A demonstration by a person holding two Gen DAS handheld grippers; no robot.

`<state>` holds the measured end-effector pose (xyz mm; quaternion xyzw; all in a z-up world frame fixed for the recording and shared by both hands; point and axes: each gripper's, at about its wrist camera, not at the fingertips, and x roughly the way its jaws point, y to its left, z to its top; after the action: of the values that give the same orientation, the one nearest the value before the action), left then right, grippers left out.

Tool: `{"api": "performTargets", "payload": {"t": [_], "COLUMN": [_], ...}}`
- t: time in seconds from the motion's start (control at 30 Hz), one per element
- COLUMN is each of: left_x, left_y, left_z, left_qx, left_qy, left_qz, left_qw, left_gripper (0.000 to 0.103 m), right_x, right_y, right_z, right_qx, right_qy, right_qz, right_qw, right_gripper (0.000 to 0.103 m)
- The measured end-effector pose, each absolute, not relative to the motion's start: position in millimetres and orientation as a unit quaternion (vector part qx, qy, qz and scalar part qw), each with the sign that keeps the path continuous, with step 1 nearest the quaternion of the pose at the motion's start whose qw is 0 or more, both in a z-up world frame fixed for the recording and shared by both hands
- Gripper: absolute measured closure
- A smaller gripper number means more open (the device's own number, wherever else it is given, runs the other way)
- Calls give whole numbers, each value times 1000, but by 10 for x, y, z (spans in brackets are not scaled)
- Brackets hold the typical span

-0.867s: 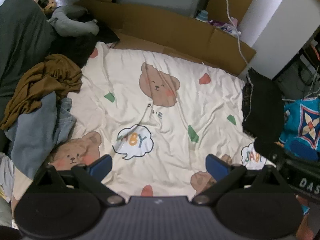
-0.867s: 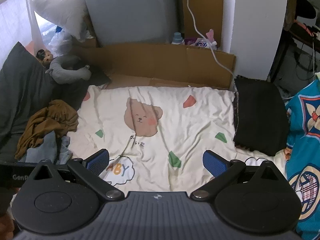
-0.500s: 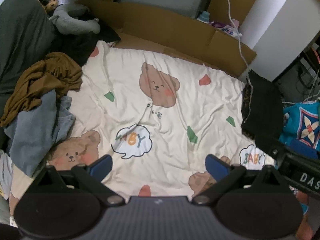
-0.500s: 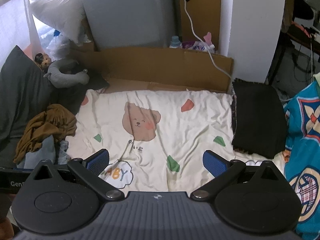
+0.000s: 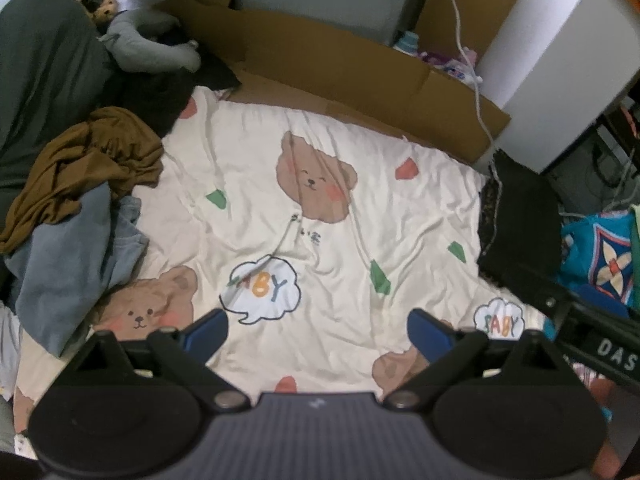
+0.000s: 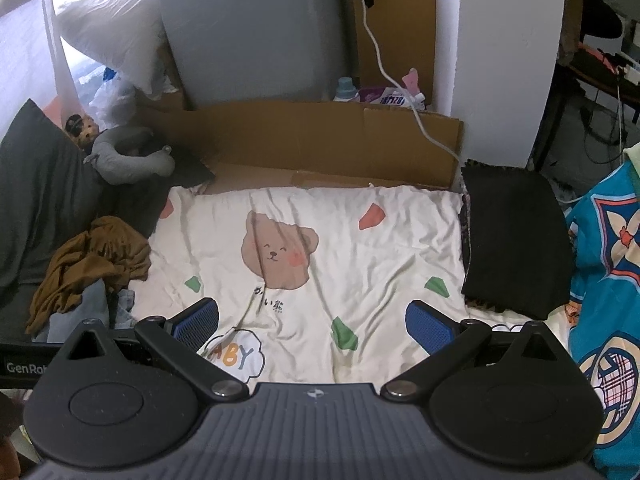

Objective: Fold clothes
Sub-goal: 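Move both grippers over the bed toward the clothes pile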

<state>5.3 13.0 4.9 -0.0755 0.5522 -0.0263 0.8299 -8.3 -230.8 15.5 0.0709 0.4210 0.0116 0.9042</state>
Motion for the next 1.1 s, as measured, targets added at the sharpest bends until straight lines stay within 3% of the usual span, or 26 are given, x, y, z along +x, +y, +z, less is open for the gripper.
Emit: {"api": "performTargets", "payload": {"t": [1.1], "left_x": [100], "left_y": [106], "left_z": [47], "left_qx": [-99], "left_qy": [569], "left_qz": [-34], "left_qw": [815], "left_gripper": [4], "right_x": [-20], "right_y": [-2336], "right_z": [197], "right_qx": [90], "right_qy": [416], "right_qz": [16], "right_qw": [905], "right_gripper": [0]}}
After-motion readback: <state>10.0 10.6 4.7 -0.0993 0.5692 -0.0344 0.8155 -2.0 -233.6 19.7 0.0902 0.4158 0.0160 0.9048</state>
